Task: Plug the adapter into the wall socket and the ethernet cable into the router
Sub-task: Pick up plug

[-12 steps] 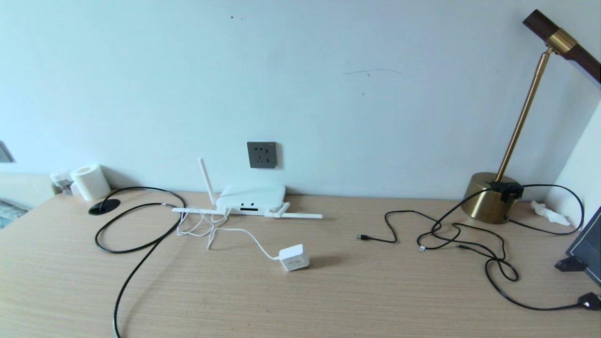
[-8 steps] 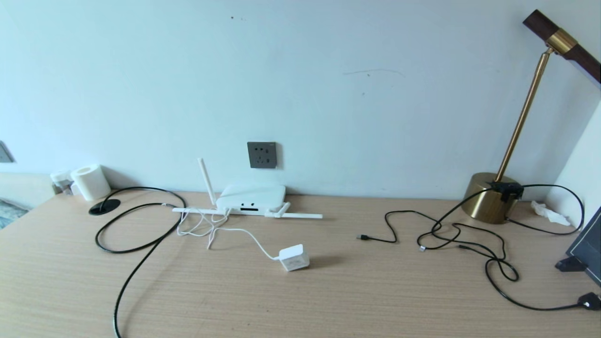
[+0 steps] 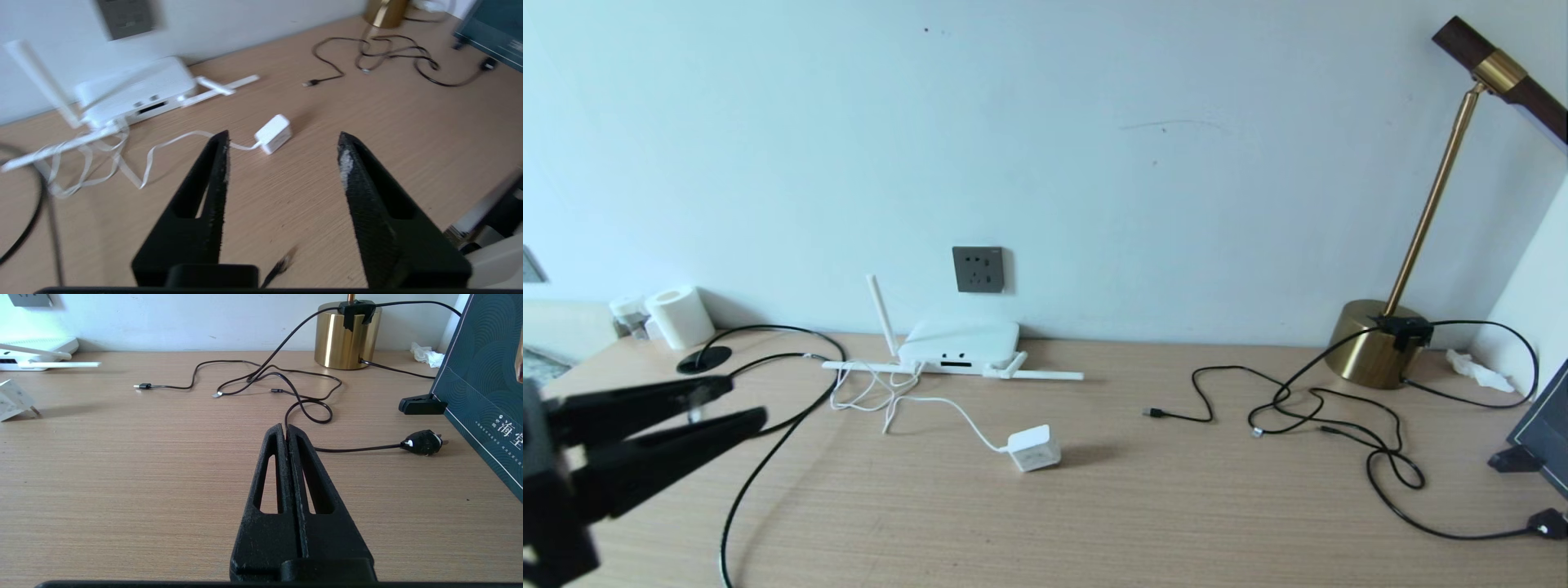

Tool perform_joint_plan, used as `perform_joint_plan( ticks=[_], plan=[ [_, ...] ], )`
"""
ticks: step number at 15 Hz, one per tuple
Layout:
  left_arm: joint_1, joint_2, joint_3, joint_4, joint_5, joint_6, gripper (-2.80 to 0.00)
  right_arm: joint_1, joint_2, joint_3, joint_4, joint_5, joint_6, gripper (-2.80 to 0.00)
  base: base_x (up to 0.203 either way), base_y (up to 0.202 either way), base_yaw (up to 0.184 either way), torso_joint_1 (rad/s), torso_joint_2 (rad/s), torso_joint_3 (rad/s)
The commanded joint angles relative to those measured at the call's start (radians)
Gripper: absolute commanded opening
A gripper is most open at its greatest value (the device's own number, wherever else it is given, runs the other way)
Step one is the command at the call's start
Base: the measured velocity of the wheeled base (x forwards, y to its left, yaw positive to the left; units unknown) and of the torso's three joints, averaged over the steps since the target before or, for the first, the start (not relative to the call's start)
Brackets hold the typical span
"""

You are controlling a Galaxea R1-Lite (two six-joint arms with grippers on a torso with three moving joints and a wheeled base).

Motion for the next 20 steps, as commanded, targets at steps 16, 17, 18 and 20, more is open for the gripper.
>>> perform_joint_plan(
  ticks=[16,17,18,20],
  plan=[
    [-0.236,0.779,-0.505,0.159,0.209,0.523,0.0,0.0,0.0,0.011,0.0,0.0,0.001,-2.8,0.0,0.0,0.0,0.0,0.0,0.0],
    [-0.238,0.779,-0.503,0.163,0.213,0.53,0.0,0.0,0.0,0.011,0.0,0.0,0.001,-2.8,0.0,0.0,0.0,0.0,0.0,0.0],
    [-0.238,0.782,-0.505,0.162,0.213,0.557,0.0,0.0,0.0,0.011,0.0,0.0,0.001,-2.8,0.0,0.0,0.0,0.0,0.0,0.0],
    [-0.243,0.791,-0.506,0.159,0.215,0.586,0.0,0.0,0.0,0.011,0.0,0.0,0.001,-2.8,0.0,0.0,0.0,0.0,0.0,0.0]
  ],
)
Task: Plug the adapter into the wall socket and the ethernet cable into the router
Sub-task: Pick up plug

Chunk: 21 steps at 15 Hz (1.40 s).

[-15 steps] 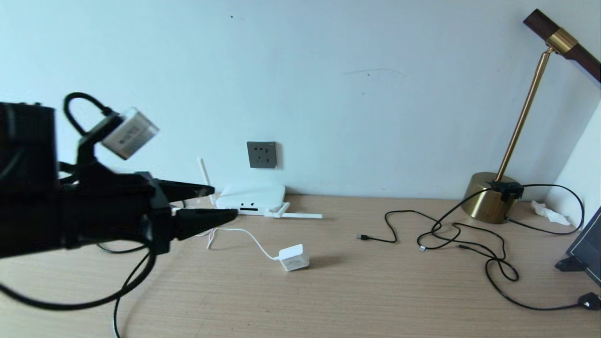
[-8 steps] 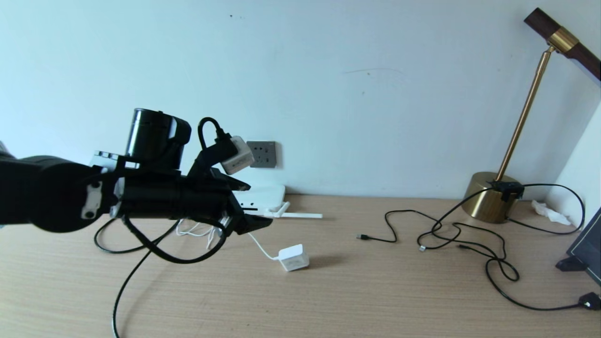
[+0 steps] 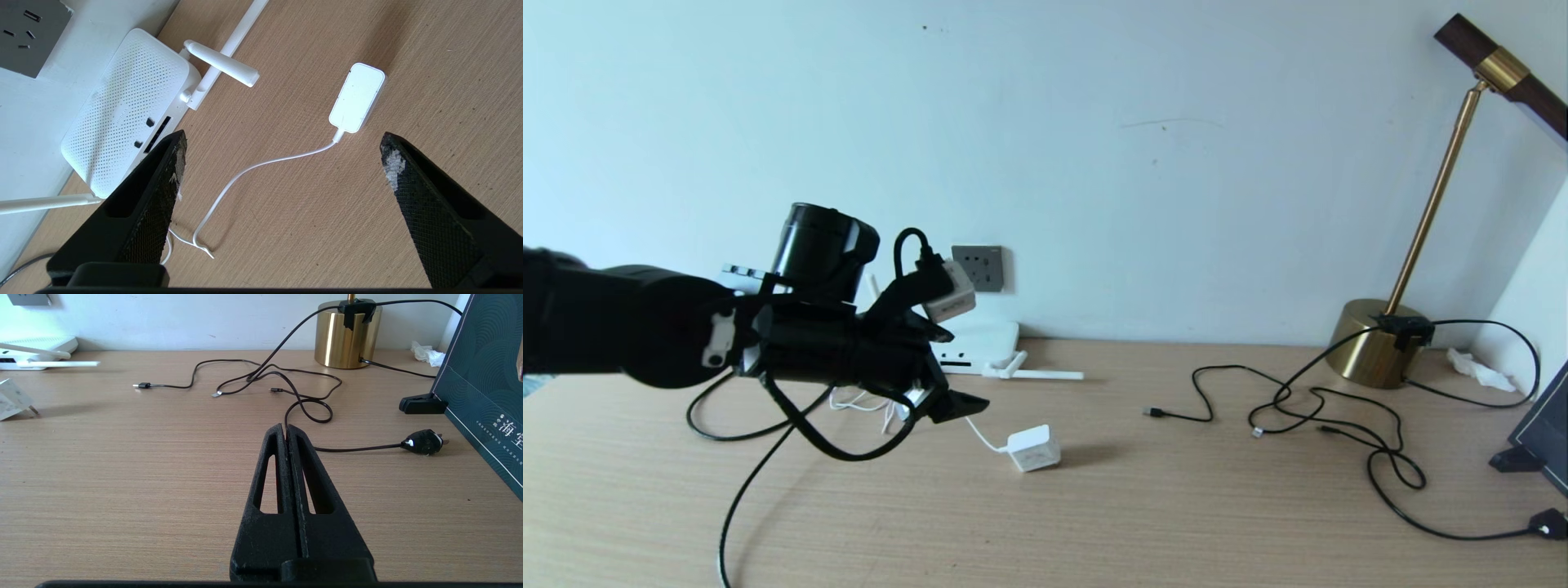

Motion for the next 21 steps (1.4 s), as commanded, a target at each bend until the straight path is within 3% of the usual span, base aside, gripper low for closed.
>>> perform_joint_plan(
  ticks=[1,3,7,13,18,21],
  plan=[
    [-0.01,0.003,-0.001,0.0,-0.001,0.009,0.0,0.0,0.0,0.011,-0.001,0.0,0.0,-2.8,0.0,0.0,0.0,0.0,0.0,0.0],
    [-0.02,-0.001,-0.001,0.001,-0.001,0.027,0.0,0.0,0.0,0.011,-0.001,0.0,0.0,-2.8,0.0,0.0,0.0,0.0,0.0,0.0],
    [-0.029,0.003,-0.001,0.0,0.001,0.127,0.0,0.0,0.0,0.011,-0.001,0.0,0.0,-2.8,0.0,0.0,0.0,0.0,0.0,0.0],
    [-0.03,0.013,-0.001,0.001,0.033,0.187,0.0,0.0,0.0,0.011,-0.001,0.0,0.0,-2.8,0.0,0.0,0.0,0.0,0.0,0.0],
    [-0.028,0.063,-0.028,0.007,0.035,0.308,0.0,0.0,0.0,0.011,-0.001,0.0,0.0,-2.8,0.0,0.0,0.0,0.0,0.0,0.0],
    [-0.057,0.117,-0.078,0.01,0.018,0.316,0.0,0.0,0.0,0.011,-0.001,0.0,0.0,-2.8,0.0,0.0,0.0,0.0,0.0,0.0]
  ],
)
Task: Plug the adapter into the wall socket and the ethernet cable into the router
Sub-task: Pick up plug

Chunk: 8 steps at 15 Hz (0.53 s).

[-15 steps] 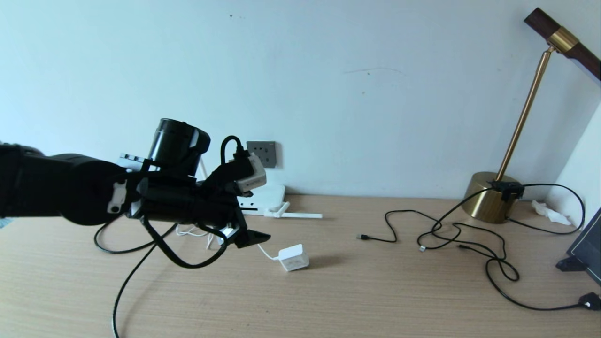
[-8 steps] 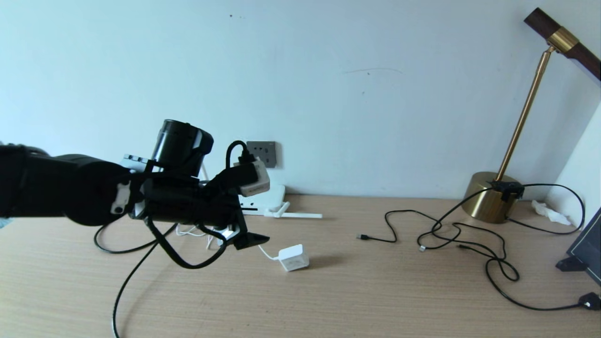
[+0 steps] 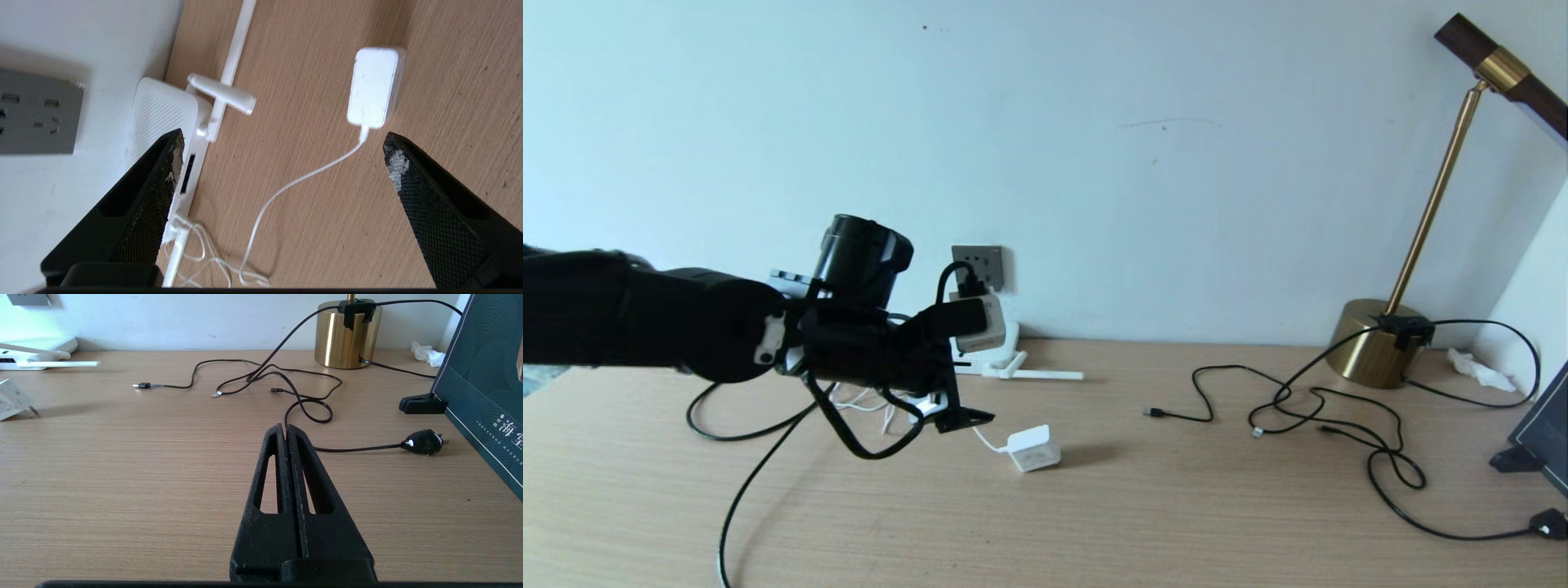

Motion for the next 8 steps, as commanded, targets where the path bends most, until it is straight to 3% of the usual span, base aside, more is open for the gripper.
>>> perform_joint_plan(
  ticks=[1,5,8],
  plan=[
    [-0.03,0.064,-0.044,0.005,-0.005,0.005,0.0,0.0,0.0,0.011,0.0,0.0,0.0,-2.8,0.0,0.0,0.0,0.0,0.0,0.0],
    [-0.093,0.112,-0.13,0.108,-0.009,0.005,0.0,0.0,0.0,0.011,0.0,0.0,0.0,-2.8,0.0,0.0,0.0,0.0,0.0,0.0],
    [-0.126,0.125,-0.218,0.258,-0.029,0.0,0.0,0.0,0.0,0.011,0.0,0.0,0.0,-2.8,0.0,0.0,0.0,0.0,0.0,0.0]
  ],
)
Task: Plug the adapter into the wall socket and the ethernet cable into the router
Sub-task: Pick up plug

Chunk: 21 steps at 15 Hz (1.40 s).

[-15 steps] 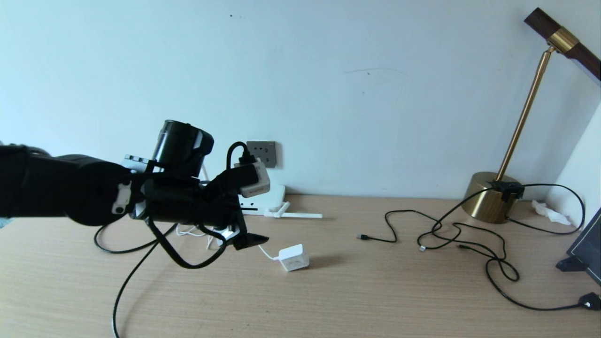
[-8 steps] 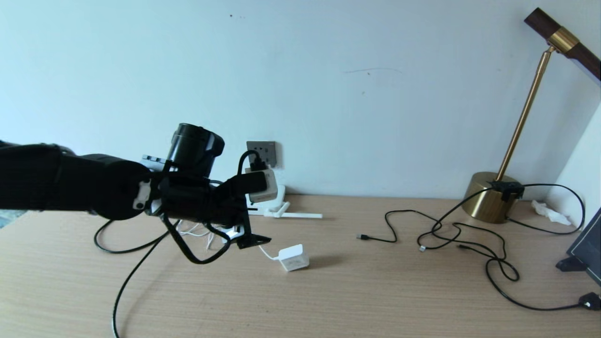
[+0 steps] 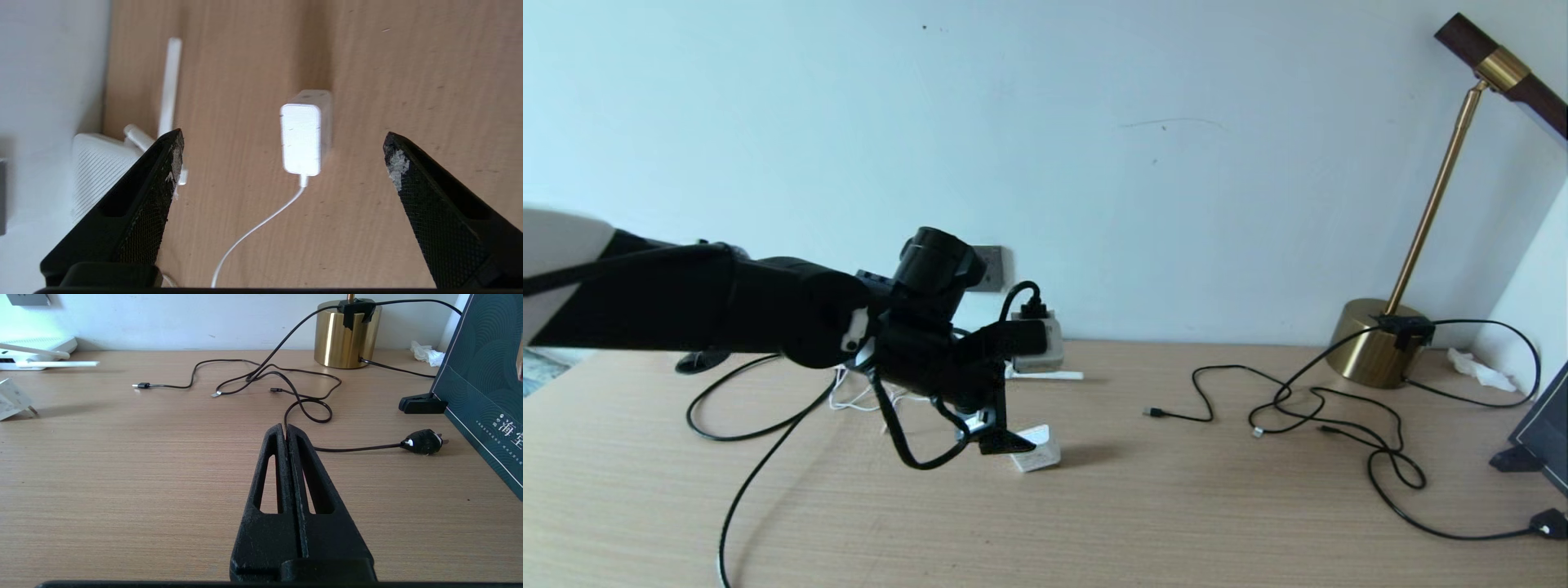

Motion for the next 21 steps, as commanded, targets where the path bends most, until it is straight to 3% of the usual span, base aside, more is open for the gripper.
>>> perform_joint_plan(
  ticks=[1,7,9,13,21],
  plan=[
    [-0.034,0.027,-0.089,0.128,-0.001,0.002,0.0,0.0,0.0,0.011,0.0,0.0,0.001,-2.8,0.0,0.0,0.0,0.0,0.0,0.0],
    [-0.127,0.244,-0.506,0.367,0.105,-0.047,0.0,0.0,0.0,0.011,0.0,0.0,0.001,-2.8,0.0,0.0,0.0,0.0,0.0,0.0],
    [-0.143,0.263,-0.521,0.42,0.135,-0.057,0.0,0.0,0.0,0.011,0.0,0.0,0.001,-2.8,0.0,0.0,0.0,0.0,0.0,0.0],
    [-0.143,0.221,-0.503,0.495,0.132,-0.076,0.0,0.0,0.0,0.011,0.0,0.0,0.001,-2.8,0.0,0.0,0.0,0.0,0.0,0.0],
    [-0.129,0.271,-0.459,0.494,0.168,-0.104,0.0,0.0,0.0,0.011,0.0,0.0,0.001,-2.8,0.0,0.0,0.0,0.0,0.0,0.0]
  ],
)
